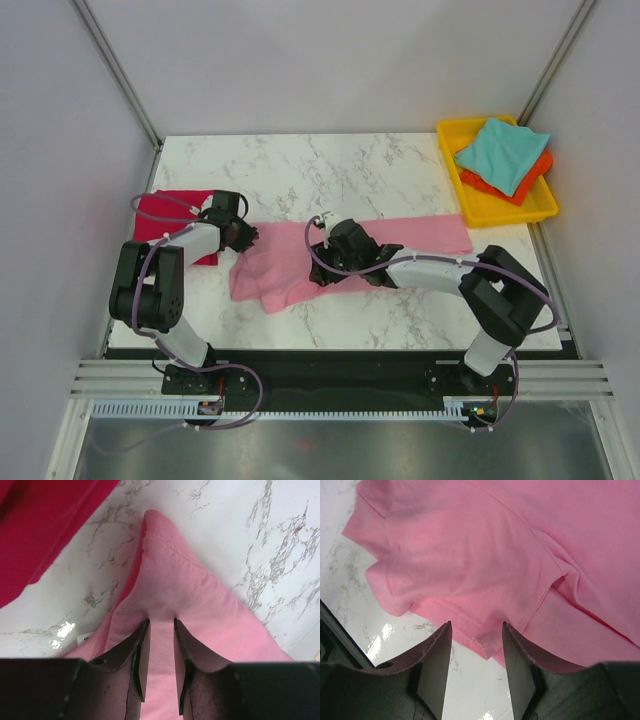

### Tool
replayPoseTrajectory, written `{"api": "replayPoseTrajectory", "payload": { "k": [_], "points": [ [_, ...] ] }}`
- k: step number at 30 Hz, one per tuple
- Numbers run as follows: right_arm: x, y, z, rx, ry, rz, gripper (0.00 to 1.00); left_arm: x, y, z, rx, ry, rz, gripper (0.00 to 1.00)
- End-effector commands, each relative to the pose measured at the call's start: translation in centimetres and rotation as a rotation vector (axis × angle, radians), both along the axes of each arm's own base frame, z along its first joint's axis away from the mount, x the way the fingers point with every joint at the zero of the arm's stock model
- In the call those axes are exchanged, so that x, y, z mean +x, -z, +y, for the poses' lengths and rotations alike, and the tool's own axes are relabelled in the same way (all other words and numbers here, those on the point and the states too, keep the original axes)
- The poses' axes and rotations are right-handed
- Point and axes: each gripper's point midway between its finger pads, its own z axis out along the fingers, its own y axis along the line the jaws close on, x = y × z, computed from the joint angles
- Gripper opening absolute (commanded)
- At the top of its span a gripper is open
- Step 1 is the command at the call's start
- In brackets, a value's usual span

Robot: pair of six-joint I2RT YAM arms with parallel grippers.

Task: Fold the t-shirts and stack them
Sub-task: Fold the tshirt

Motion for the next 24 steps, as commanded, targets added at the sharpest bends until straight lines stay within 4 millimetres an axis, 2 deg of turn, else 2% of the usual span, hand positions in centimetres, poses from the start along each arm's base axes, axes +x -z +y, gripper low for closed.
{"api": "replayPoseTrajectory", "payload": {
  "k": [1, 3, 6, 7, 9, 10, 12, 17, 21, 22, 23, 24],
  "points": [
    [0.4, 0.6, 1.1, -0.037, 0.027, 0.005, 0.54, 0.5, -1.8, 0.6, 0.052, 0.005, -0.049, 0.33],
    [0.0, 1.7, 1.1, -0.088, 0.038, 0.015, 0.54, 0.6, -1.9, 0.6, 0.050, 0.006, -0.051, 0.32],
    [-0.1, 2.4, 0.7, -0.120, 0.064, 0.028, 0.44, 0.6, -1.9, 0.6, 0.050, 0.008, -0.051, 0.32],
    [-0.4, 2.7, 0.5, -0.129, 0.064, 0.037, 0.34, 0.6, -1.9, 0.5, 0.048, 0.009, -0.053, 0.32],
    [-0.9, 2.7, 0.4, -0.128, 0.061, 0.041, 0.25, 0.6, -1.9, 0.5, 0.049, 0.010, -0.053, 0.32],
    [-1.2, 2.8, 0.2, -0.131, 0.060, 0.046, 0.15, 0.6, -1.9, 0.5, 0.049, 0.010, -0.053, 0.32],
    [-1.7, 2.2, 0.2, -0.119, 0.059, 0.046, 0.10, 0.6, -1.9, 0.5, 0.051, 0.009, -0.053, 0.32],
    [-2.9, 1.9, -0.6, -0.105, 0.070, 0.069, 0.09, 0.6, -1.8, 0.9, 0.066, -0.003, -0.052, 0.32],
    [-3.0, 2.1, -1.7, -0.141, 0.100, 0.067, 0.04, 0.7, -1.8, 1.1, 0.074, -0.005, -0.051, 0.32],
    [-2.9, 2.0, -1.9, -0.149, 0.106, 0.061, 0.06, 0.7, -1.8, 1.1, 0.074, -0.005, -0.050, 0.32],
    [-2.8, 1.8, -2.1, -0.153, 0.110, 0.053, 0.13, 0.7, -1.9, 1.1, 0.074, -0.005, -0.051, 0.32],
    [-2.6, 1.7, -2.2, -0.156, 0.114, 0.043, 0.26, 0.7, -1.9, 1.1, 0.075, -0.006, -0.053, 0.32]
  ]
}}
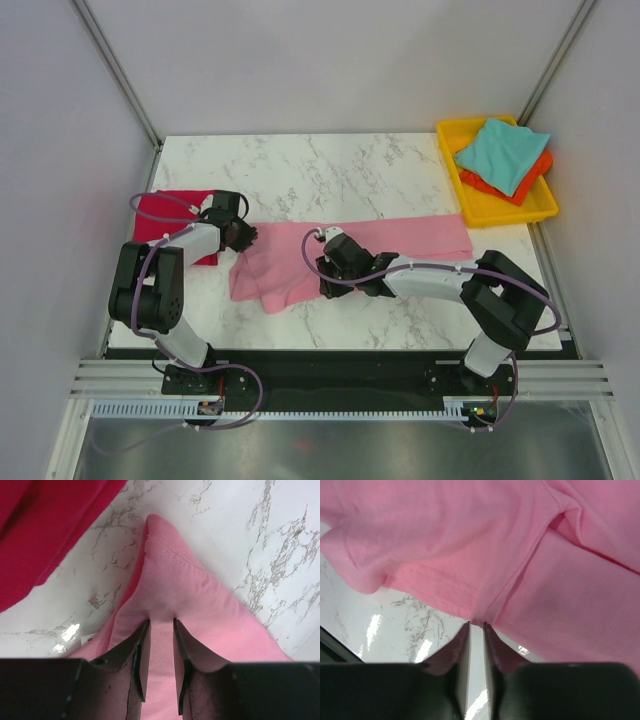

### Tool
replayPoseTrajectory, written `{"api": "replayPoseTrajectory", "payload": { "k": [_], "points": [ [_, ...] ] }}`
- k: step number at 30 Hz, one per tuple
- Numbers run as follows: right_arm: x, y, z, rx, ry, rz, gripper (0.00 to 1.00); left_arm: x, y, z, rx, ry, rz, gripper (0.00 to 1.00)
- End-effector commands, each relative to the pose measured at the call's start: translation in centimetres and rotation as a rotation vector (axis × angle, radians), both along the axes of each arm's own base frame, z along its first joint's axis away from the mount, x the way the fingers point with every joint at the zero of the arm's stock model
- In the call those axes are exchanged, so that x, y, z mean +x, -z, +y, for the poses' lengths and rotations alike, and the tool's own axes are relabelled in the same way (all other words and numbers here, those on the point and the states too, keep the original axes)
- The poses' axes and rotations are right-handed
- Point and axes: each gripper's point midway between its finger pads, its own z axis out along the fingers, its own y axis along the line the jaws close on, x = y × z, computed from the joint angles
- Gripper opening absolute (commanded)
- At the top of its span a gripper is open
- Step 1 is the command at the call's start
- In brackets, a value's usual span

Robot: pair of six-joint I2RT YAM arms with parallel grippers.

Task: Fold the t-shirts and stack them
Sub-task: Fold the tshirt

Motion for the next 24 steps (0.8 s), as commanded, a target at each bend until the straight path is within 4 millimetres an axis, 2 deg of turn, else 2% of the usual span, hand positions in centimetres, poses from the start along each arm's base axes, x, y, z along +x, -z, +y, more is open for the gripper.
{"api": "replayPoseTrajectory", "payload": {
  "k": [1, 7, 14, 17, 18, 20, 21, 24],
  "points": [
    [0.5, -1.3, -0.8, -0.012, 0.031, -0.051, 0.46, 0.6, -1.7, 0.8, 0.048, -0.004, -0.045, 0.32],
    [1.2, -1.4, 0.0, -0.054, 0.041, -0.091, 0.49, 0.7, -1.8, 0.8, 0.047, -0.003, -0.046, 0.32],
    [2.0, 0.3, 0.7, -0.117, 0.054, -0.080, 0.45, 0.6, -1.7, 0.8, 0.049, -0.003, -0.043, 0.31],
    [2.0, 0.6, 0.7, -0.126, 0.055, -0.077, 0.32, 0.6, -1.8, 0.8, 0.050, -0.001, -0.045, 0.31],
    [1.9, 0.8, 0.6, -0.130, 0.058, -0.073, 0.23, 0.6, -1.8, 0.8, 0.050, -0.001, -0.045, 0.31],
    [1.7, 0.4, 0.5, -0.119, 0.056, -0.073, 0.15, 0.5, -1.6, 0.8, 0.051, -0.001, -0.040, 0.31],
    [1.5, 0.4, 0.3, -0.118, 0.054, -0.066, 0.07, 0.6, -1.7, 0.8, 0.050, -0.001, -0.043, 0.31],
    [0.7, -0.2, 0.0, -0.099, 0.046, -0.054, 0.02, 0.6, -1.8, 0.8, 0.052, -0.002, -0.045, 0.31]
  ]
}}
